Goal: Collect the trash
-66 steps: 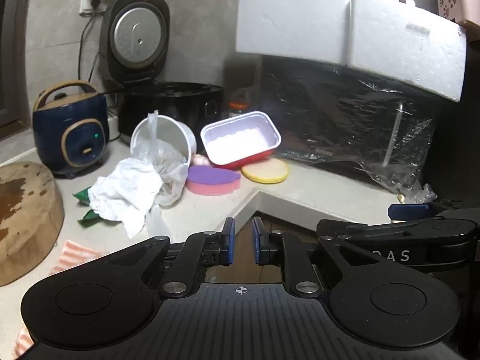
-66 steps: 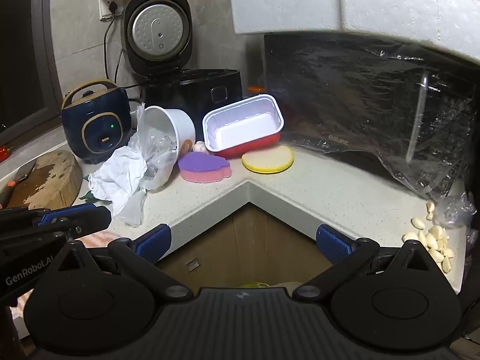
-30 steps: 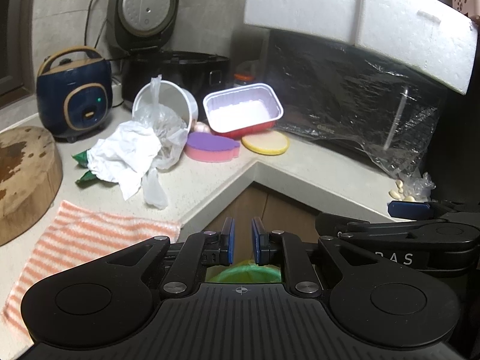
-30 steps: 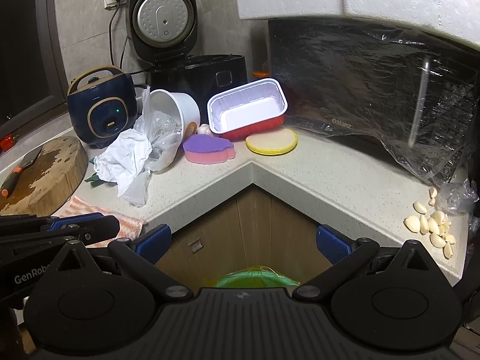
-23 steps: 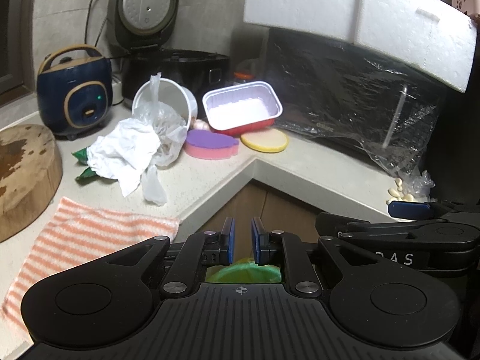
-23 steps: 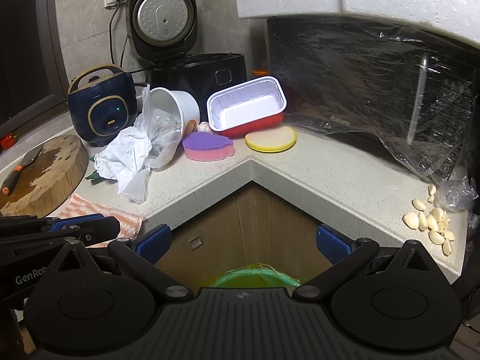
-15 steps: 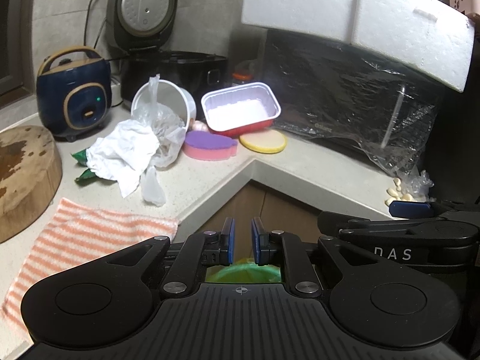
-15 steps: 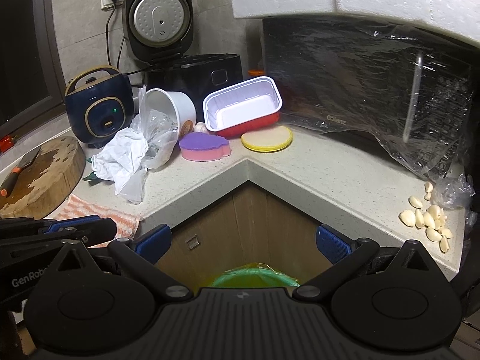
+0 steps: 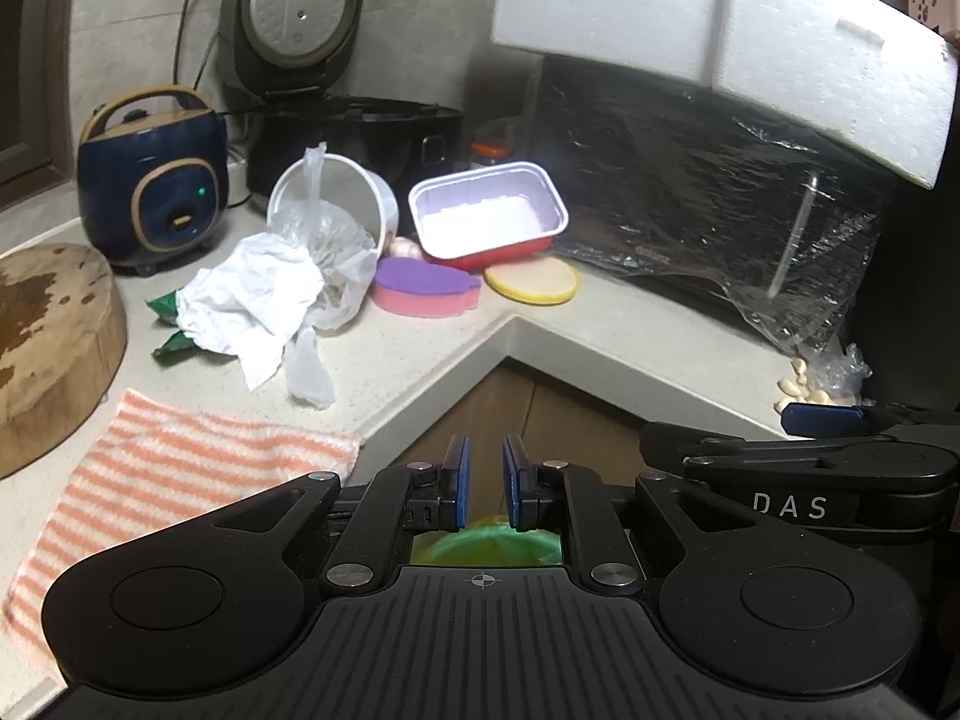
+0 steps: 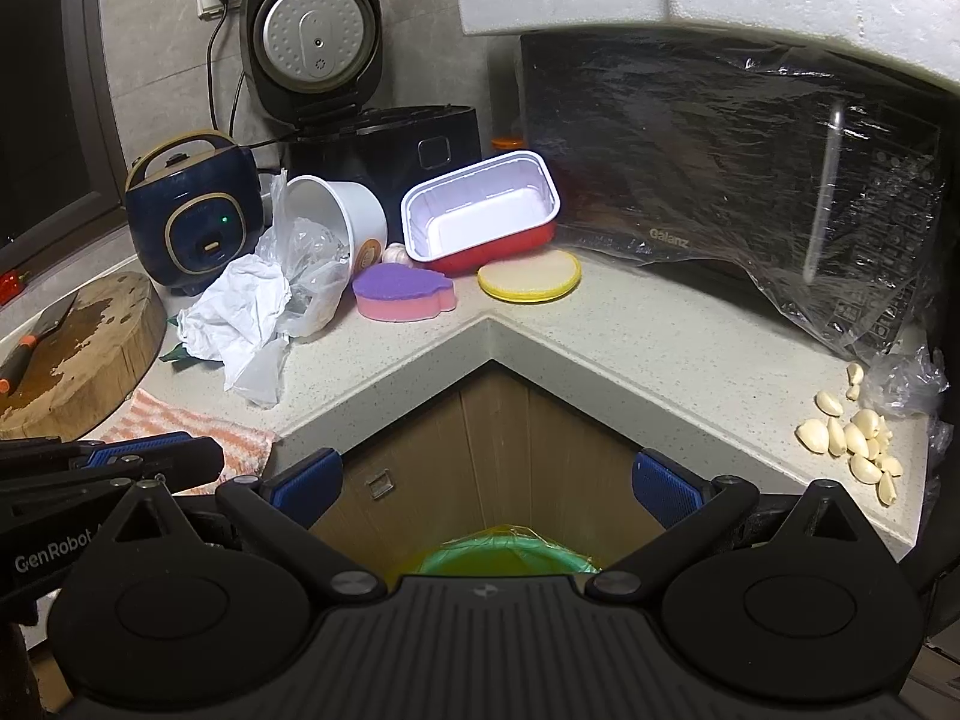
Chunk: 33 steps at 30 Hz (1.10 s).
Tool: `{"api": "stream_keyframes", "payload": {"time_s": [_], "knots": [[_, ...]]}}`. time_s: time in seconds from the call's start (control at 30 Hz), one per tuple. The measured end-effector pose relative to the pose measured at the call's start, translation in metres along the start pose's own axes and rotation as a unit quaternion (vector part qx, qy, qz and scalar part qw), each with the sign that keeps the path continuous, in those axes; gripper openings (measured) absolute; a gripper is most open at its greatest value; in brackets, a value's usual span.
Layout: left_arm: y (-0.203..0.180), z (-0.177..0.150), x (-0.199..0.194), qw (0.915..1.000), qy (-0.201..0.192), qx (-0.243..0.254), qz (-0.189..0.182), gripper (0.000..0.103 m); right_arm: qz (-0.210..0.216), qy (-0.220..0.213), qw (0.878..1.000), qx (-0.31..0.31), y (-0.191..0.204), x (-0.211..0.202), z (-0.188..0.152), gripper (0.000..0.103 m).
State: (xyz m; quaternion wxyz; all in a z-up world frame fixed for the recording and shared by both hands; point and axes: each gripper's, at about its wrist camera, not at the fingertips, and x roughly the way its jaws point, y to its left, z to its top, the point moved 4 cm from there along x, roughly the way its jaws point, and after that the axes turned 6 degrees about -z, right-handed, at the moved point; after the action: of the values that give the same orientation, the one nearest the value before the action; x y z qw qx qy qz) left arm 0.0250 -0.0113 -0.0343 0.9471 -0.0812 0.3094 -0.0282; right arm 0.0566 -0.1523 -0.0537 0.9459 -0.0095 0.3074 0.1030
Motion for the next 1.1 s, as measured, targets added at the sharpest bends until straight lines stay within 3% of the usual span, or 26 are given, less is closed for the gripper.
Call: {"api": "stream_keyframes", "payload": {"time_s": [0.8, 1.1], "knots": [[0.010, 0.004, 0.004, 0.9999, 0.005, -0.011, 0.001, 0.015, -0.001, 0.005, 1.000, -0.007, 0.003, 0.008, 0.003, 0.103], [0.032, 0.013, 0.017, 0.9995, 0.004, -0.029, 0.010, 0.015, 0.003, -0.001, 1.000, -0.013, 0.006, 0.015, 0.009, 0.103]]}}
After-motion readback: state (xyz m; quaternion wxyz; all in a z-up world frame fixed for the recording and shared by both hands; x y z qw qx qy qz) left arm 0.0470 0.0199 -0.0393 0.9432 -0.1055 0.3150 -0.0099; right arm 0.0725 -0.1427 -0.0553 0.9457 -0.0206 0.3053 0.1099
